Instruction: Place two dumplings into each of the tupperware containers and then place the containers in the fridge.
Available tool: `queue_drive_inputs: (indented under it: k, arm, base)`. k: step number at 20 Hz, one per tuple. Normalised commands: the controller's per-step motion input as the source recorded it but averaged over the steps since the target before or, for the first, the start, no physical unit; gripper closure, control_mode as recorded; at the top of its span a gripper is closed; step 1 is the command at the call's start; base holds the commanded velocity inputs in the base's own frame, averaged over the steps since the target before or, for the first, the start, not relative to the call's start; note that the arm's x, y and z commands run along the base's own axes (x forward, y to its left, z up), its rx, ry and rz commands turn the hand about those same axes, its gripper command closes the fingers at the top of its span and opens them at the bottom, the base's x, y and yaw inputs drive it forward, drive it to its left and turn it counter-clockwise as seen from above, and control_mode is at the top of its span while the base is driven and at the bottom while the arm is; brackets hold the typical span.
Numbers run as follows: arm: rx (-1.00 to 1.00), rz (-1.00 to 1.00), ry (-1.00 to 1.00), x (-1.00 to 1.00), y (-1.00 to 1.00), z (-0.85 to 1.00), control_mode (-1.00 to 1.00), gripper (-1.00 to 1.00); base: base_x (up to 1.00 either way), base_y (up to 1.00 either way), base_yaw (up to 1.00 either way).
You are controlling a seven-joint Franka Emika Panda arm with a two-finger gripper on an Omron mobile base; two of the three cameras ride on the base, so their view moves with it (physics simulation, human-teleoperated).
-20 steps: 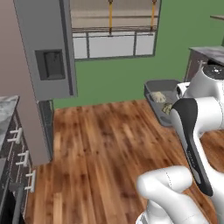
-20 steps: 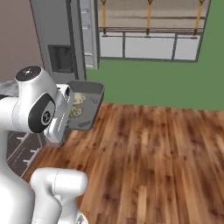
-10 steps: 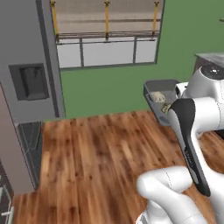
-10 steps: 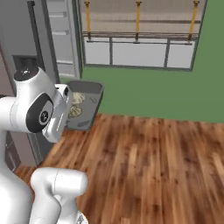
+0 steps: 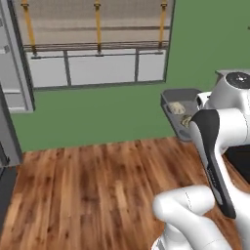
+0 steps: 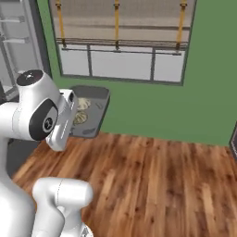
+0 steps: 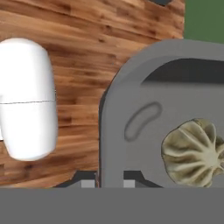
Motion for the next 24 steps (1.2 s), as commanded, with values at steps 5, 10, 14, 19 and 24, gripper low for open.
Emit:
queue_drive_inputs:
  k: [5,10,14,19,24]
  arm:
    - [0.0,0.0,0.0,0.0,0.0,0.0,1.0,1.0]
    - [0.0,0.0,0.0,0.0,0.0,0.0,1.0,1.0]
    - [0.0,0.0,0.0,0.0,0.0,0.0,1.0,1.0]
    - [0.0,0.0,0.0,0.0,0.0,0.0,1.0,1.0]
    - [0.0,0.0,0.0,0.0,0.0,0.0,1.0,1.0]
  base:
    - [0.69,-0.84,0.51]
    - [0.65,-0.41,0.74]
    - [0.59,-0.21,0.85]
    - [0.57,-0.2,0.86]
    - [0.57,-0.27,0.84]
